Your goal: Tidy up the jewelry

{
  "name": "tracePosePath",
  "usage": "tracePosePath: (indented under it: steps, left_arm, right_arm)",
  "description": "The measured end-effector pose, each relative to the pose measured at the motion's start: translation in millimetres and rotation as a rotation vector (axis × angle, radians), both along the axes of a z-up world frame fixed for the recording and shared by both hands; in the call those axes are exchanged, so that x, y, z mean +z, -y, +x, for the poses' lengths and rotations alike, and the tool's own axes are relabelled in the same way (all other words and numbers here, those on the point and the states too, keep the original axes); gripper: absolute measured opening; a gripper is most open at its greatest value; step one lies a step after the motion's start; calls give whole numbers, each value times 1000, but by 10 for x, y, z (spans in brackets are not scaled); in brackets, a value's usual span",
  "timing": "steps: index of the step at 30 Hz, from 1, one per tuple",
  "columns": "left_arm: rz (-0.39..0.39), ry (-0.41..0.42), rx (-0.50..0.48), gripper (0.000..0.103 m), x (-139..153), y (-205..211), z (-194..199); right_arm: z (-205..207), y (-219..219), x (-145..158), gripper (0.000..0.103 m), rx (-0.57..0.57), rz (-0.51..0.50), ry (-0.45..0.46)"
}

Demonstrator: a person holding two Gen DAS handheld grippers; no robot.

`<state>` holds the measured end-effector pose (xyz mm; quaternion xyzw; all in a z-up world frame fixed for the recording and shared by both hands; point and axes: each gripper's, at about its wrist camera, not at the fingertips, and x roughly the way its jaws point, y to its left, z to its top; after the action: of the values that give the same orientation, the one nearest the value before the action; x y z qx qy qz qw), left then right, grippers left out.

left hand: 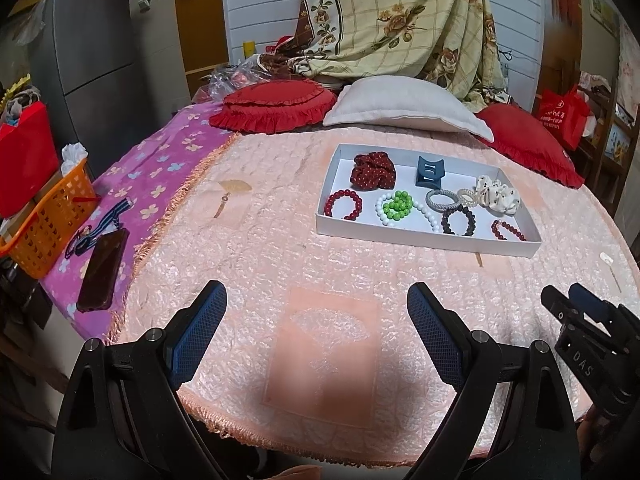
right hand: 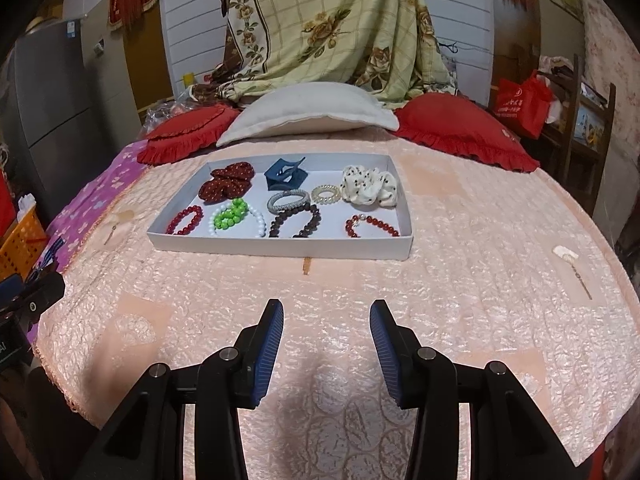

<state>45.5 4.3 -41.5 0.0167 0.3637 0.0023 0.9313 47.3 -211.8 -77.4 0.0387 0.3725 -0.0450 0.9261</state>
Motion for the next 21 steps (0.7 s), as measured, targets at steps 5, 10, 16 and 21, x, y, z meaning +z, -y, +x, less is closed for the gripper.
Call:
tracePosePath:
  steps: [5, 10, 16, 21]
  left_arm:
    - [-1, -3, -2, 92, 7, 10, -16]
    - [4, -7, -3, 92, -26, 66, -9]
    - [-1, -22, -22, 92, -62, 132, -46]
    - [3, -35, -26, 92, -87, 134, -40]
  right_arm:
    - [-25, -15, 14, 44, 1, -10, 9]
    - [-39, -10, -22, 57, -1, -19, 22]
    - [-64, -84, -22, 57, 23, -42, 30]
    - [-68, -136, -19, 57, 32, -49, 32]
